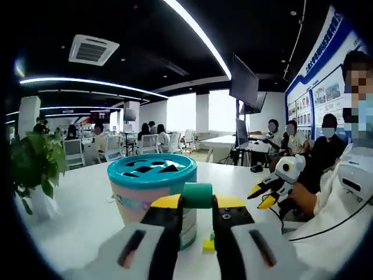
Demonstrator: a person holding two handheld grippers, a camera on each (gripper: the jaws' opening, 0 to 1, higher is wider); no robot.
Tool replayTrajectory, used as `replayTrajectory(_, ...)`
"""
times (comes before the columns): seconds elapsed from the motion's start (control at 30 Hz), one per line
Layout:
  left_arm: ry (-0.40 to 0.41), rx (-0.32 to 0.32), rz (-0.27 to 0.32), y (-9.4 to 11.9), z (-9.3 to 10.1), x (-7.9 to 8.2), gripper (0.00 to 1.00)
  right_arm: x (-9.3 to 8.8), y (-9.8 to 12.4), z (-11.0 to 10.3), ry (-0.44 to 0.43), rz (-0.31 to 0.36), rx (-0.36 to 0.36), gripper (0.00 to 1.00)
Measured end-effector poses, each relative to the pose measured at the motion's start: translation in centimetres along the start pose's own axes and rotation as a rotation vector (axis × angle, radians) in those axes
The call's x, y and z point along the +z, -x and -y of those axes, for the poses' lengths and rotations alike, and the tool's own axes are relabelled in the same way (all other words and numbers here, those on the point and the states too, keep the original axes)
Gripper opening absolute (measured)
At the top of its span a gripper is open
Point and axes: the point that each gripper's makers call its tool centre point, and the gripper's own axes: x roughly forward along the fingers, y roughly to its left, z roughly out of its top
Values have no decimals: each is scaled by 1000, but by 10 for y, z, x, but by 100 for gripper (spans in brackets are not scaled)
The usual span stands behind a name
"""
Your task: Arrange the toys in the designated storage area by placing each visible toy with the group until no toy remains scattered across the table.
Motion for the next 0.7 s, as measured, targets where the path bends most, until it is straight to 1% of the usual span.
replayTrajectory(0.03,-11,-6,-4,-1,-1,8,20,-1,1,0,0,0,0,23)
replayTrajectory(0.1,24,-25,22,-4,-4,27,20,-1,3,2,-4,2,-6,23)
replayTrajectory(0.17,29,-24,30,-9,-11,42,20,-2,4,3,-4,1,-10,23)
replayTrajectory(0.27,38,-14,10,-21,-22,57,20,-2,5,4,-6,1,-12,23)
replayTrajectory(0.3,44,-25,-17,-25,-23,57,20,-2,5,5,-6,1,-13,23)
replayTrajectory(0.33,14,-21,-51,-29,-26,56,20,-2,4,5,-6,2,-12,23)
replayTrajectory(0.4,-71,36,-114,-36,-43,53,20,-3,3,5,-9,3,-11,23)
replayTrajectory(0.43,-58,37,-118,-39,-45,54,20,-3,3,5,-9,3,-10,23)
replayTrajectory(0.47,-35,22,-132,-45,-48,54,20,-3,3,5,-10,4,-9,23)
replayTrajectory(0.5,-33,19,-137,-46,-48,54,20,-3,3,5,-10,4,-8,23)
replayTrajectory(0.63,-83,47,-256,-60,-72,46,20,-4,3,4,-8,2,-3,23)
replayTrajectory(0.67,-90,31,-287,-64,-72,43,20,-4,4,5,-10,3,-6,23)
replayTrajectory(0.7,-122,19,-304,-68,-71,43,20,-4,4,5,-11,3,-7,23)
